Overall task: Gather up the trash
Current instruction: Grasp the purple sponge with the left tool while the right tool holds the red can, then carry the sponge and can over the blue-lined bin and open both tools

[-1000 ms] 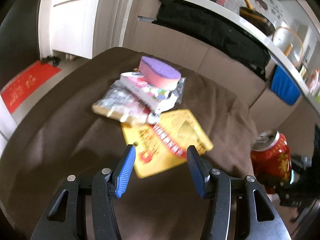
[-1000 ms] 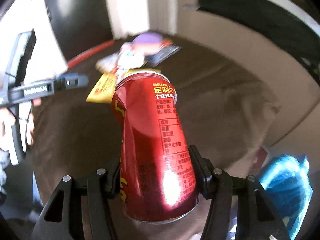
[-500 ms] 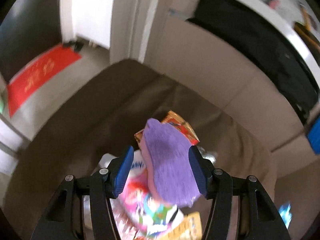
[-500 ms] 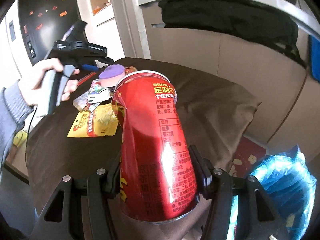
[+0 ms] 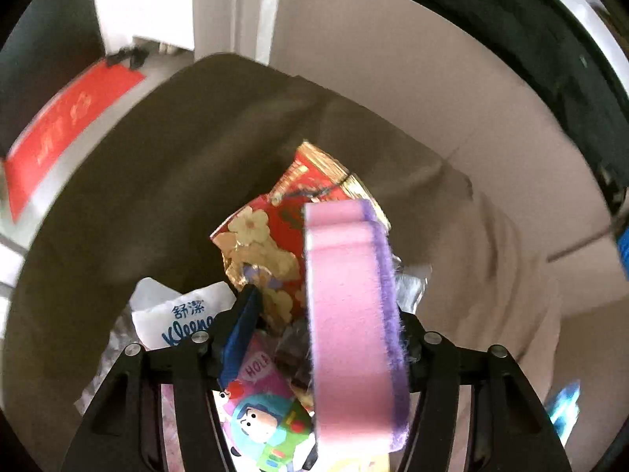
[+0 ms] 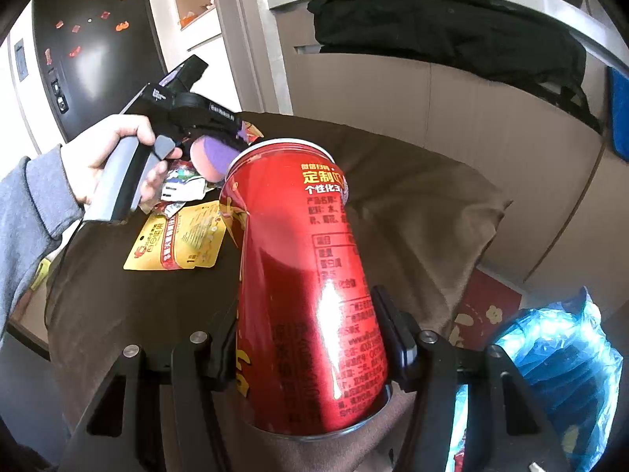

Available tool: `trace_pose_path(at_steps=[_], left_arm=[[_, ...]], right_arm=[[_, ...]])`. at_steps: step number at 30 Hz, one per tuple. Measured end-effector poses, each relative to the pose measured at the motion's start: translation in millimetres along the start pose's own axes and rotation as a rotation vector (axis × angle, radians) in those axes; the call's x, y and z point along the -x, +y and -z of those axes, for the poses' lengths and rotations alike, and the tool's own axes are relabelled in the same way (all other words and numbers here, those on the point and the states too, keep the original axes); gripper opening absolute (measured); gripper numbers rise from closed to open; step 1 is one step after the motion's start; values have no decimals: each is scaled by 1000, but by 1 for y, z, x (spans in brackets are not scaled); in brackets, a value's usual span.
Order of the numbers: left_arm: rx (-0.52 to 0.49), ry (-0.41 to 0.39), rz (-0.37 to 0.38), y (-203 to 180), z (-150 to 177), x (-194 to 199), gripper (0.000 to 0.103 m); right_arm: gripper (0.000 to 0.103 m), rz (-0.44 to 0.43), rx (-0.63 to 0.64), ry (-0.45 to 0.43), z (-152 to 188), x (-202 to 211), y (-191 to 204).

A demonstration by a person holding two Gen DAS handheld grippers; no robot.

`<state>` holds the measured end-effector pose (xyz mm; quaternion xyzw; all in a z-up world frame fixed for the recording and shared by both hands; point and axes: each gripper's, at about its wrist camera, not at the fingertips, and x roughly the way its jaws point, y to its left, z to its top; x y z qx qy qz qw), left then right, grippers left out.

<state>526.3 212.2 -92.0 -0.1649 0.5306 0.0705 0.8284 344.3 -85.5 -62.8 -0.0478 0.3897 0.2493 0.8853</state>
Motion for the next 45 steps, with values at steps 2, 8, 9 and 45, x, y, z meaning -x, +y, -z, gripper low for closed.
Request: trace_pose_path(at_steps=[2,8,9,45], left_arm=[[-4,-22,26,0,8,9,44],[1,-159,107,6,46,53,33],[-15,-178,118,6,53,62,33],[-603,-286,369,-240,265,210,33]], right_arm=[[55,4,-1,-4,0,4,-1],[55,25,5,-33,-2,23,4],[55,27,7,-38,-3,27,5],[56,273,-237,-166,50,205,-105]])
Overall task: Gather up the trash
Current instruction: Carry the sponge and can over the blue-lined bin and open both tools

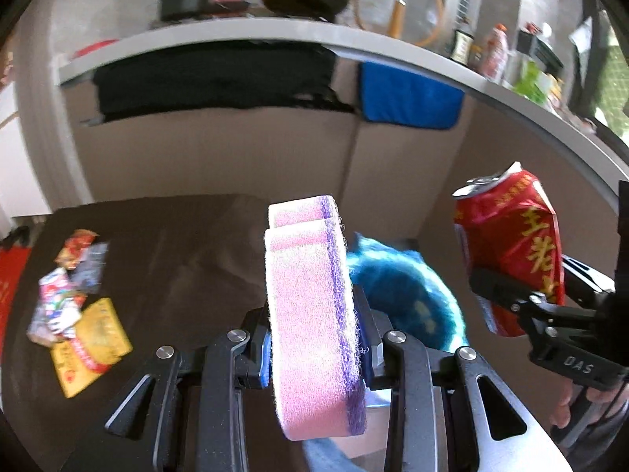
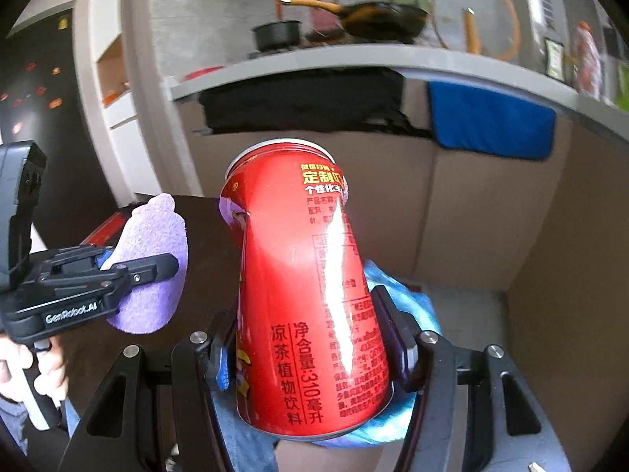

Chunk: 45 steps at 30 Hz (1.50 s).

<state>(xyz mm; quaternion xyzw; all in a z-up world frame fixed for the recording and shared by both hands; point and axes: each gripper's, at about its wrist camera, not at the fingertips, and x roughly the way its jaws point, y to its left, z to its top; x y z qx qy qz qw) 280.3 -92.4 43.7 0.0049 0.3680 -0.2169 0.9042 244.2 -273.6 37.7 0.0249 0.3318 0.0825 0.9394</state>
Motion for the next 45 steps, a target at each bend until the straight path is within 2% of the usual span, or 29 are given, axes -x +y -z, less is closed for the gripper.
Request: trace_pose_path(at_steps=[5,13,20,23,25,27,28,30,35,40,45], left_arm=[[1,68,57,-17,-2,-42,33],[36,181,111,-15,6,-100,33],[91,228,159,-6,8,-134,33],[102,249,169,-4,9,-143,35],[98,257,182,-4,10,-145,36],[63,262,186,-9,11,-147,53],[42,260,180,-12,11,-146,55],[24,239,164,-14,11,-143,55],[56,227,179,-7,9,-135,55],[5,171,129,0,11,-111,55],[36,122,72,30,18,-79,55]], right_arm=[[56,19,-39,62,11,-26,-22],[56,24,-70,146,27,-68,-42],[53,28,-115,201,34,-99,-55],[53,44,-114,197,35,-104,-57],[53,51,-110,181,34,-104,-57],[53,56,-97,157,32,-100,-57],[53,52,-91,148,30,-99,-57],[52,51,-83,132,26,-95,-57],[52,46,-65,123,20,-90,-51],[52,18,-59,110,18,-84,-39],[52,-42,-28,100,13,-83,-11]])
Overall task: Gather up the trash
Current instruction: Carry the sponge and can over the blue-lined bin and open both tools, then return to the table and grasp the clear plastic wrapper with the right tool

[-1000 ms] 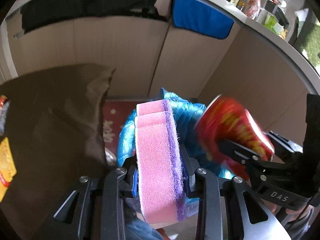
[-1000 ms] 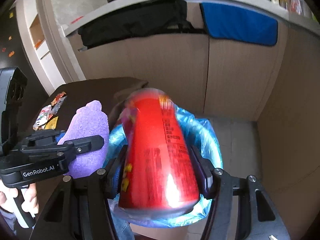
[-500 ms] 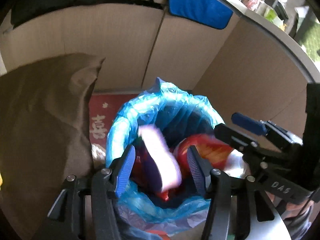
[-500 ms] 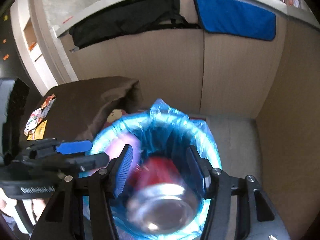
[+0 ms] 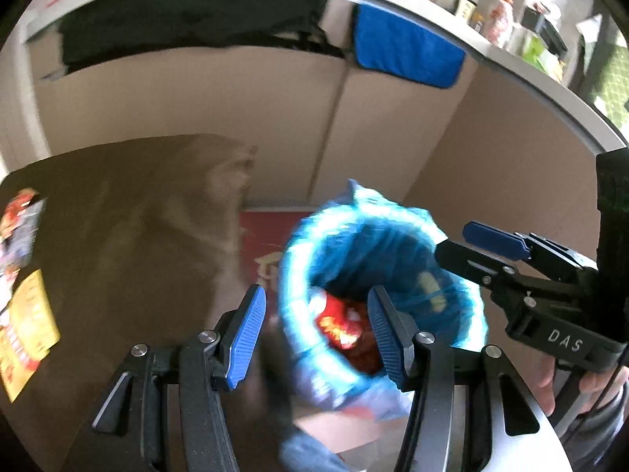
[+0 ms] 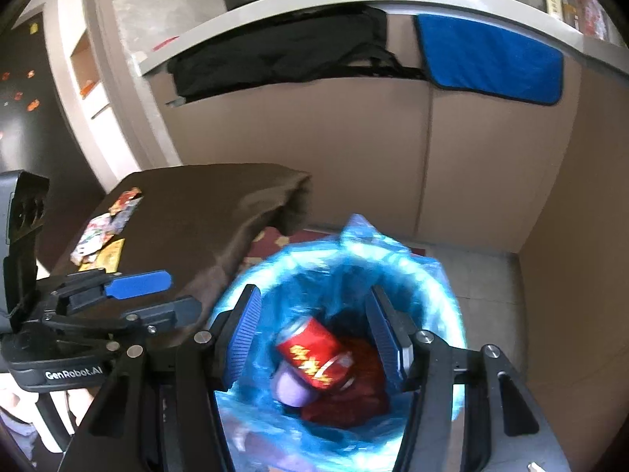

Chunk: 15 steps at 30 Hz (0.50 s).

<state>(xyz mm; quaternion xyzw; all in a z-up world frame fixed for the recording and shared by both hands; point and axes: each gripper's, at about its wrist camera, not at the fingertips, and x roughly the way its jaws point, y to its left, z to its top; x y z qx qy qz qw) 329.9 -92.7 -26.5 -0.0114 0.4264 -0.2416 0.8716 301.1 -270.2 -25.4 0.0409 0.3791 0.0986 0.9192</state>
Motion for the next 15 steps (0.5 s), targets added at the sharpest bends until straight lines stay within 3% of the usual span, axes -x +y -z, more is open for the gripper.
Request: trace_pose_path(at_steps=[6,15], left_arm=[[48,-55,-133,61,20,42,55],[251,-66,-265,206,47,79,55]], right_arm=[[52,-103,96,8,-8,-17,65],[52,-242,218,84,-28,-77,184]])
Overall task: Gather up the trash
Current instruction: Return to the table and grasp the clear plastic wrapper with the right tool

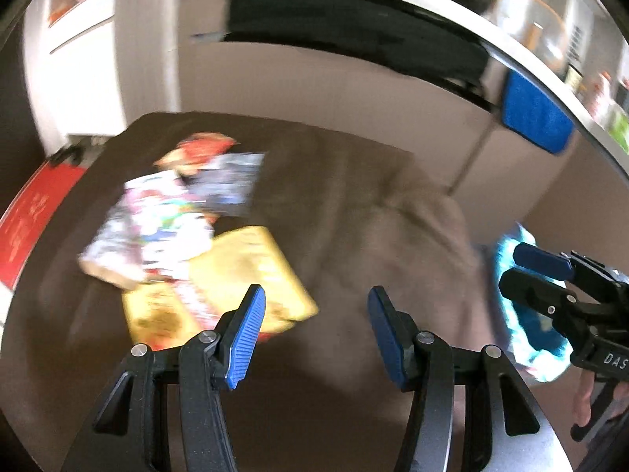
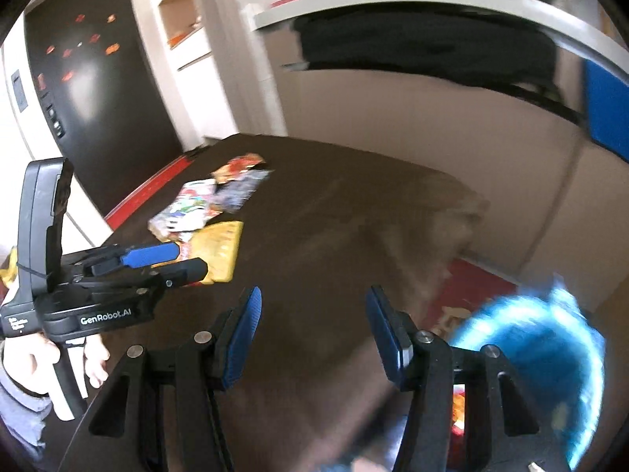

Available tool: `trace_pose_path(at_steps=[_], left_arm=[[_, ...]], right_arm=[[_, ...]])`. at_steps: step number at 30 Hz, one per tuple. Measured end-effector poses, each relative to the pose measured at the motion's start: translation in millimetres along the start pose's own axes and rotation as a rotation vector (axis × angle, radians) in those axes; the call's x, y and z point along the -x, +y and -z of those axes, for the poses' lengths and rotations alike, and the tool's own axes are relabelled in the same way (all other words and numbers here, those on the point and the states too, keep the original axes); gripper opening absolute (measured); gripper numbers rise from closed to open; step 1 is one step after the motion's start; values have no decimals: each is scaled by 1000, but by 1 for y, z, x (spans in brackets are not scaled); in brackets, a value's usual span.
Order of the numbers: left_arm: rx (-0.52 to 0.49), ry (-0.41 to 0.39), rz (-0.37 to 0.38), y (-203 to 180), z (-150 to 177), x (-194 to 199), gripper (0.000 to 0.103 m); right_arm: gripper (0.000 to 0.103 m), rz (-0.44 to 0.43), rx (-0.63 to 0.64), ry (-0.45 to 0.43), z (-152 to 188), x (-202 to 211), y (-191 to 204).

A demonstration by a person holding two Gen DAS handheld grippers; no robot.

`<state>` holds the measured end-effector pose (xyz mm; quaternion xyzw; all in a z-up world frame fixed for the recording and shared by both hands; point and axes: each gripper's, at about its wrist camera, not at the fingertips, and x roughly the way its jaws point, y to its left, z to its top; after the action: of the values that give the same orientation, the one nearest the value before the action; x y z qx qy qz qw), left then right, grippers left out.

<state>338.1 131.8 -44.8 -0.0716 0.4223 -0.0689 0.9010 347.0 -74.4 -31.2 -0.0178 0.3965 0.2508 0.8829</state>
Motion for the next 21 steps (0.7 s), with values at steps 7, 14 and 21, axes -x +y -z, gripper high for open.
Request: trace_pose_path(at_steps=[7,14,21], left_arm=[[52,-9,-57,83,-15,2,55],[97,-34,-21,141,-58,-10,55],[140,12,23,175,-116,-66,56]], right_arm=[[49,-78,11,56,-50,-80,48],[44,-112,-26,104,-84,-158,66],[39,-106,-139,152,-102,-215,51]])
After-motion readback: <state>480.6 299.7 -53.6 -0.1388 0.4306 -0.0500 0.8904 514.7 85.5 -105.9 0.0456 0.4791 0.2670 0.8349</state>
